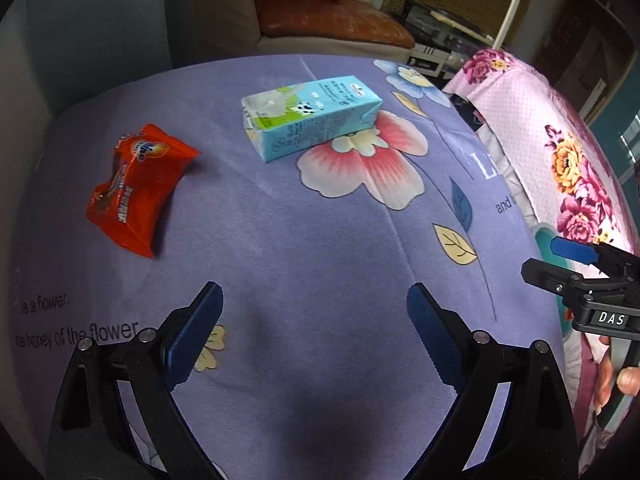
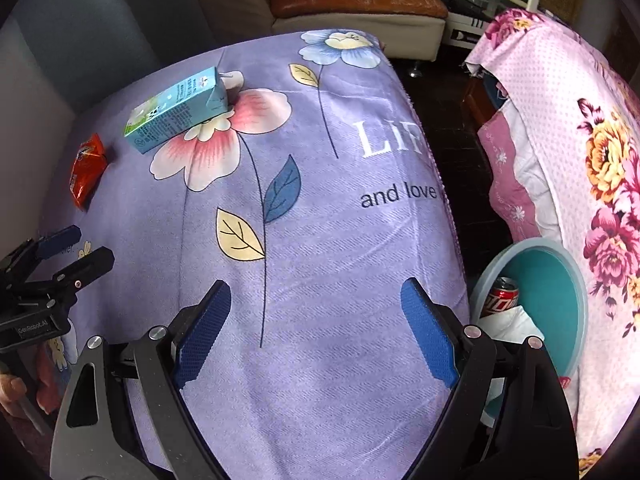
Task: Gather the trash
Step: 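Move both tools back over the table toward the snack bag and milk carton, then grasp the orange Ovaltine snack bag with left tool while right grasps the milk carton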
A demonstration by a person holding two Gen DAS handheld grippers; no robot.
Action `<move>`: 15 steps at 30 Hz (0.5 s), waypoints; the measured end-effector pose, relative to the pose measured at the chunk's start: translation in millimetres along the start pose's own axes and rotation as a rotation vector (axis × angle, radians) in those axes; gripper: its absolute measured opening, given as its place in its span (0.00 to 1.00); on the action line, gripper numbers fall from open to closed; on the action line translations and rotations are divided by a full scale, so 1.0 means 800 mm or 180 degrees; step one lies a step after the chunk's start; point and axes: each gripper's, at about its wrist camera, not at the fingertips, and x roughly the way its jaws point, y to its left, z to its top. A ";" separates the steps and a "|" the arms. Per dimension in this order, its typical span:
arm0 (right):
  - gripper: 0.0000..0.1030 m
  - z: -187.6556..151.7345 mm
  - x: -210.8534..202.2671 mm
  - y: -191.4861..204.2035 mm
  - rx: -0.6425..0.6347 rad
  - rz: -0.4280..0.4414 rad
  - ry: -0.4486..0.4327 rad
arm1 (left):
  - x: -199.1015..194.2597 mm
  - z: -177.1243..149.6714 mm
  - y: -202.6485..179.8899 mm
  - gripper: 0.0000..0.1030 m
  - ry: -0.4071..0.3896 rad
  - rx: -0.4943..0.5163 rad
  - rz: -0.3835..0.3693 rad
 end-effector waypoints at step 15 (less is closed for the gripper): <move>0.80 0.149 0.057 0.190 -0.2566 -0.0332 0.0089 | -0.004 0.034 0.160 0.91 -0.0065 -0.0364 0.0306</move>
